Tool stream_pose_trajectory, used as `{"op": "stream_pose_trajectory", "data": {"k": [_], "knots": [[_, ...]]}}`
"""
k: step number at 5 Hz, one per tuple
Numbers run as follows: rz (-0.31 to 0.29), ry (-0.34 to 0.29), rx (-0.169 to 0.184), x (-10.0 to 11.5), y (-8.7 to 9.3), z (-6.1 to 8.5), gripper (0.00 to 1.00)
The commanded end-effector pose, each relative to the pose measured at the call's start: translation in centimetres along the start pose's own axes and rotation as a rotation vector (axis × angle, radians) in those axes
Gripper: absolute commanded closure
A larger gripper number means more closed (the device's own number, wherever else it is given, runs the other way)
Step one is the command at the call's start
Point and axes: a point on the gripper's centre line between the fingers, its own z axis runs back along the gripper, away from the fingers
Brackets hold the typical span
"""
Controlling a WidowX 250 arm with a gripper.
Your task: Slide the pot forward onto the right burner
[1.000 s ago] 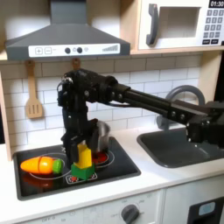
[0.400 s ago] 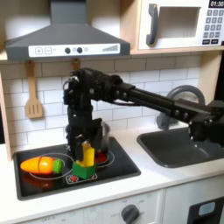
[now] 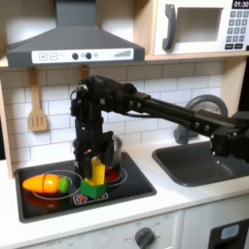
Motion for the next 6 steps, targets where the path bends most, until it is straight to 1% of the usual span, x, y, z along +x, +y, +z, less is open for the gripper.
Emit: {"op": "stream_pose_trajectory", "data": {"k": [1,2,3,4,5,6], "knots": [[0.046,-0.054,-0.033,0.2,1.8,1.8,0.0],[0.068,-0.05,-0.014,0.0,2.8,1.9,0.0],[0.065,-0.021,-0.025,0.1,2.4,1.1,0.0],[0.07,-0.018,-0.031,-0.1,2.4,0.9,0.0],[0.073,-0.027,-0.04,0.0,2.2,1.1,0.0],[0.057,-0.047,-0.05,0.1,1.2,1.8,0.0]]}}
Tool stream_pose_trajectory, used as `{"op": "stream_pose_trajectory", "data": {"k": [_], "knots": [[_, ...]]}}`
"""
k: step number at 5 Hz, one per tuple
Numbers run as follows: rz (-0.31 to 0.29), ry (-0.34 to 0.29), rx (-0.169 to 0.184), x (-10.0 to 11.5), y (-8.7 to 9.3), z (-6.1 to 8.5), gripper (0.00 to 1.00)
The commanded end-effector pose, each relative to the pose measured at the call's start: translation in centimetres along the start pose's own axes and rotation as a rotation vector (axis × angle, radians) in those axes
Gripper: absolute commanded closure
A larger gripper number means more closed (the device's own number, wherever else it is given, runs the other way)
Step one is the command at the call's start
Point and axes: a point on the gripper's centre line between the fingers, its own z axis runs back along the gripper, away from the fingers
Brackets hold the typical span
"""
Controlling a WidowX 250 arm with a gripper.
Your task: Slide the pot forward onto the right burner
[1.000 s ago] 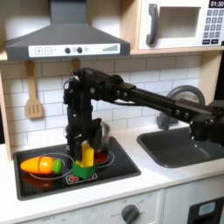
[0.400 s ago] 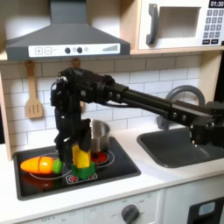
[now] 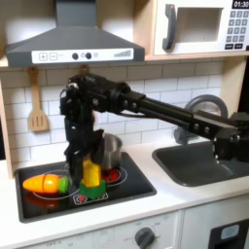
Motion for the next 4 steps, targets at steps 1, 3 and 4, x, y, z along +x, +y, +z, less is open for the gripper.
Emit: {"op": "stream_pose_trajectory", "data": {"k": [1,3,4], "knots": [[-0.014,-0.01,-0.018,-0.18,-1.0,0.51,0.0],[-0.012,0.008,-0.012,-0.19,-0.83,-0.25,0.0],[-0.011,0.012,-0.004,-0.14,-0.89,-0.48,0.0]]}}
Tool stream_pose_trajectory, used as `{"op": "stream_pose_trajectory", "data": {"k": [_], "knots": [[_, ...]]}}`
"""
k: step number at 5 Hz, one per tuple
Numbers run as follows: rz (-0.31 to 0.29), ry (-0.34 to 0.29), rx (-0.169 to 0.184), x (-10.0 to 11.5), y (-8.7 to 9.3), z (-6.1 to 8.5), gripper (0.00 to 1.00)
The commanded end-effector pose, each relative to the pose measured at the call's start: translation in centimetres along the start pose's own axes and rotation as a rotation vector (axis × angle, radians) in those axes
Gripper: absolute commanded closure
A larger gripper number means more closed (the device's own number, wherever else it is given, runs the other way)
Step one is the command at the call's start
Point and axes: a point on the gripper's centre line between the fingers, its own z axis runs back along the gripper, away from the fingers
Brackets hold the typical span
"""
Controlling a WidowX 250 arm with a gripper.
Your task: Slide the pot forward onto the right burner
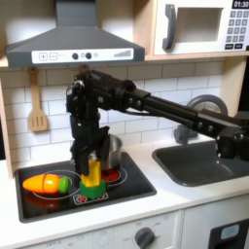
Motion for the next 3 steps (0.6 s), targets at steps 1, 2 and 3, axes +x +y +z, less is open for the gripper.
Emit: {"op": "stream_pose_trajectory", "data": {"k": [1,2,3], "knots": [[0.012,0.006,0.016,0.11,0.35,-0.43,0.0],[0.006,0.011,0.009,-0.01,0.19,-0.62,0.0],[-0.117,0.035,-0.015,0.08,-0.08,-0.48,0.0]]}}
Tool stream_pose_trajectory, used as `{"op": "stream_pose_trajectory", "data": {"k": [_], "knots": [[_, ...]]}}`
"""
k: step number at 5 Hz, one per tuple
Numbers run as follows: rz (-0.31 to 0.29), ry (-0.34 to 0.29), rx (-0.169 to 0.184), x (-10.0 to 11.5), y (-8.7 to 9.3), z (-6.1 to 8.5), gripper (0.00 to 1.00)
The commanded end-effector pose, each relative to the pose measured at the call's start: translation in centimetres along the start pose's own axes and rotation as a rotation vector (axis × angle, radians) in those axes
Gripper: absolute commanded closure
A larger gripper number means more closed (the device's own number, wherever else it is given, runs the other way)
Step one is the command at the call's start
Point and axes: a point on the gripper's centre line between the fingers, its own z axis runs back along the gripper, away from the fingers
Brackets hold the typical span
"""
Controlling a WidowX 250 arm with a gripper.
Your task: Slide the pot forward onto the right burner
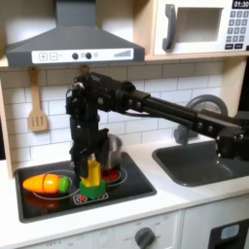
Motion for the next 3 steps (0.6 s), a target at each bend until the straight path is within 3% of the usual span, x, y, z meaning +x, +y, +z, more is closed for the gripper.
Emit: {"op": "stream_pose_trajectory", "data": {"k": [1,2,3], "knots": [[-0.167,0.042,-0.036,0.26,0.05,-0.4,0.0],[-0.216,0.012,-0.052,0.48,-0.02,0.25,0.0],[-0.22,0.013,-0.036,0.48,0.31,0.33,0.0]]}}
